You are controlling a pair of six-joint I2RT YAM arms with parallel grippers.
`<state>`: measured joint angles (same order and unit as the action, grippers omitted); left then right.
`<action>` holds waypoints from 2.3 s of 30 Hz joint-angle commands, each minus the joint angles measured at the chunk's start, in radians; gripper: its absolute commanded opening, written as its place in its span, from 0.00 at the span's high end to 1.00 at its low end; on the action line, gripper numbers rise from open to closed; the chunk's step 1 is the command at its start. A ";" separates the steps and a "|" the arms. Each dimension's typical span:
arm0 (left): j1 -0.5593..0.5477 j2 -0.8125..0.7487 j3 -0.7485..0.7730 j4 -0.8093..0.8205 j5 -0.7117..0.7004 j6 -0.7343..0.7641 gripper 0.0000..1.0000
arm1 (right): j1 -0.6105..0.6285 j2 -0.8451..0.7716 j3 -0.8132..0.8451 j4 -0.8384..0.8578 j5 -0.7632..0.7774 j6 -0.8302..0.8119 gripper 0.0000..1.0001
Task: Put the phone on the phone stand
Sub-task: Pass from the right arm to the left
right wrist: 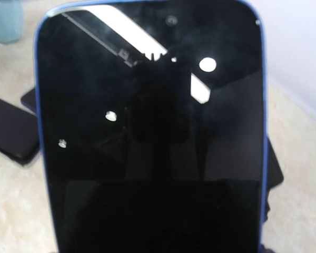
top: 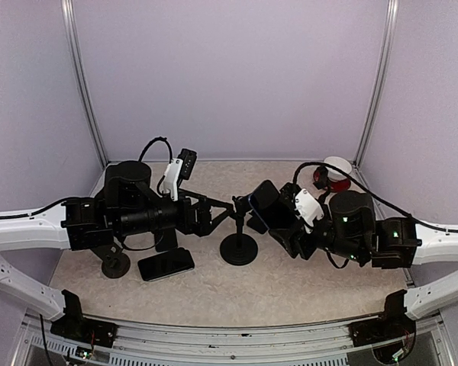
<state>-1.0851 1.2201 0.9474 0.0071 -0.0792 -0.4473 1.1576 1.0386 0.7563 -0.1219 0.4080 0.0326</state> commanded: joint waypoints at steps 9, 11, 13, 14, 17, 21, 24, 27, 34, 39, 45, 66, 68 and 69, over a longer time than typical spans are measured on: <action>-0.010 0.030 0.022 0.110 0.078 -0.029 0.06 | 0.154 0.050 0.040 0.223 0.166 -0.121 0.42; -0.010 0.034 0.019 0.126 0.102 -0.030 0.08 | 0.168 0.063 0.042 0.239 0.176 -0.127 0.41; -0.012 0.036 0.015 0.138 0.117 -0.033 0.10 | 0.178 0.073 0.044 0.258 0.186 -0.133 0.41; -0.012 0.036 0.012 0.144 0.123 -0.036 0.11 | 0.184 0.080 0.044 0.268 0.192 -0.136 0.41; -0.012 0.038 0.002 0.156 0.136 -0.043 0.16 | 0.199 0.095 0.047 0.290 0.209 -0.145 0.41; -0.012 0.039 -0.010 0.177 0.161 -0.052 0.25 | 0.213 0.117 0.053 0.303 0.228 -0.155 0.41; -0.011 0.043 -0.013 0.184 0.179 -0.055 0.33 | 0.222 0.136 0.060 0.309 0.247 -0.160 0.40; -0.012 0.050 -0.013 0.188 0.191 -0.059 0.36 | 0.229 0.140 0.061 0.323 0.265 -0.163 0.39; -0.013 0.066 -0.019 0.201 0.220 -0.068 0.49 | 0.233 0.130 0.061 0.333 0.285 -0.161 0.39; -0.013 0.079 -0.016 0.211 0.229 -0.074 0.75 | 0.239 0.129 0.057 0.334 0.297 -0.161 0.39; -0.013 0.084 -0.010 0.214 0.220 -0.080 0.88 | 0.253 0.128 0.053 0.354 0.318 -0.179 0.39; -0.013 0.056 -0.033 0.217 0.188 -0.085 1.00 | 0.283 0.205 0.060 0.417 0.272 -0.193 0.08; -0.013 0.052 -0.037 0.218 0.187 -0.085 1.00 | 0.282 0.197 0.056 0.421 0.246 -0.184 0.05; -0.013 0.051 -0.039 0.218 0.187 -0.084 1.00 | 0.283 0.191 0.053 0.421 0.233 -0.178 0.04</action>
<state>-1.0946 1.2953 0.9100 0.1776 0.1188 -0.5308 1.4307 1.2423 0.7887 0.2569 0.7017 -0.1665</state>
